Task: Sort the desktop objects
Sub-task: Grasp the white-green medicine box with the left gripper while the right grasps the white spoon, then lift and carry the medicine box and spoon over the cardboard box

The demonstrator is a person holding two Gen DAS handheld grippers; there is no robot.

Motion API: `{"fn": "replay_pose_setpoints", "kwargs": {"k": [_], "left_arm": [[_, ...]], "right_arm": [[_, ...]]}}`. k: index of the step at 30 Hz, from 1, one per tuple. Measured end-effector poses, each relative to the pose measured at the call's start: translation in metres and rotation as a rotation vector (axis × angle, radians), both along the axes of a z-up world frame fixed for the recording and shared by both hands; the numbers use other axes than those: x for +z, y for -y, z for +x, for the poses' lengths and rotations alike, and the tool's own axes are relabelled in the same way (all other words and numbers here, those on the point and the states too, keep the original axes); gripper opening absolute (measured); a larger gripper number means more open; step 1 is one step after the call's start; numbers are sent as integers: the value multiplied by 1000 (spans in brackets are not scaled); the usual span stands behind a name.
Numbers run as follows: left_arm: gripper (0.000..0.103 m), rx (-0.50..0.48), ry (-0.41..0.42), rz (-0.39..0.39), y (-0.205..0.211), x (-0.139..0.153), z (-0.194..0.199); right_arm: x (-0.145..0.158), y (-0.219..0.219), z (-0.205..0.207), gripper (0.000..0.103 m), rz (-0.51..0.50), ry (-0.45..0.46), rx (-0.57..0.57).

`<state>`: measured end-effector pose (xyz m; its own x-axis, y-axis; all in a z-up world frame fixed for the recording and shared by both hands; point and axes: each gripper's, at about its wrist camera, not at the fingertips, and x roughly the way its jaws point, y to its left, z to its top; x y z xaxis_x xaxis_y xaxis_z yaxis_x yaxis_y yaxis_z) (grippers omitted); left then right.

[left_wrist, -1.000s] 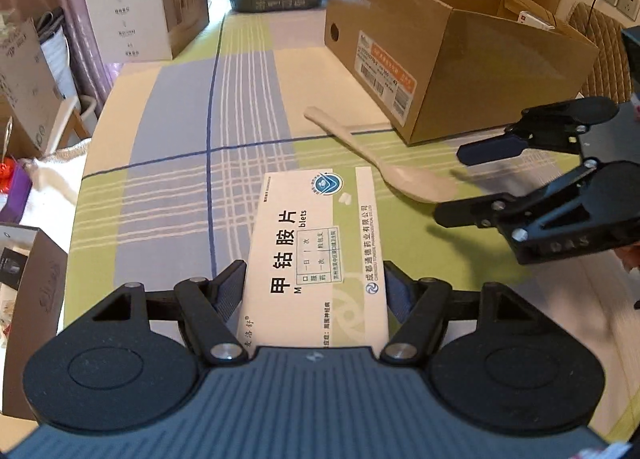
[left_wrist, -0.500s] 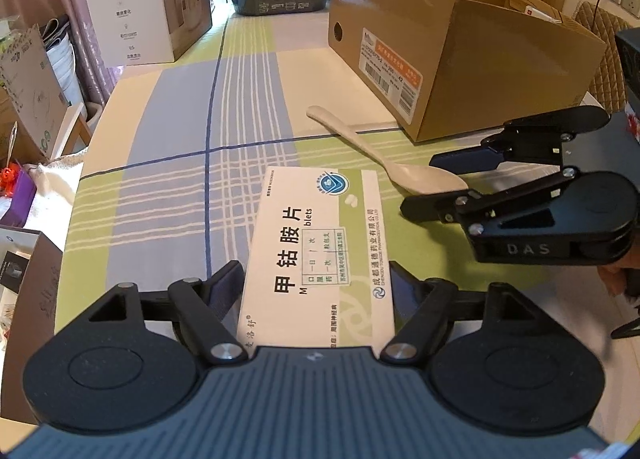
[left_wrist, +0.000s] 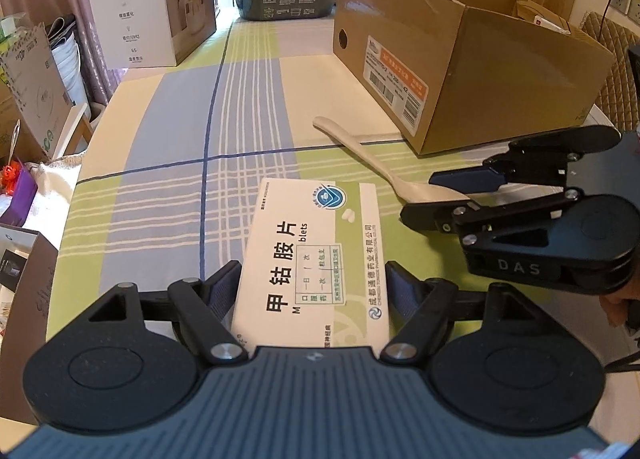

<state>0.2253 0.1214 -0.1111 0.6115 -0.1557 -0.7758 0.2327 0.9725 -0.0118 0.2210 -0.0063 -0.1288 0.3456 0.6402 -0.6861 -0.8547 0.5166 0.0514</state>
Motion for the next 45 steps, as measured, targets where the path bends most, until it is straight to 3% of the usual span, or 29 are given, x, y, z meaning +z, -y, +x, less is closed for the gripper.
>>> {"fn": "replay_pose_setpoints", "kwargs": {"k": [3, 8, 10, 12, 26, 45], "left_arm": [[74, 0, -2, 5, 1, -2, 0], [76, 10, 3, 2, 0, -3, 1], [76, 13, 4, 1, 1, -3, 1], [76, 12, 4, 4, 2, -3, 2], [67, 56, 3, 52, 11, 1, 1], [67, 98, 40, 48, 24, 51, -39]], "right_arm": [[-1, 2, -2, 38, 6, 11, 3], [-1, 3, -3, 39, 8, 14, -7], [-1, 4, -4, 38, 9, 14, -12], [-1, 3, -4, 28, 5, 22, -12], [6, 8, -10, 27, -51, 75, -15], [39, 67, -60, 25, -54, 130, -11]]}}
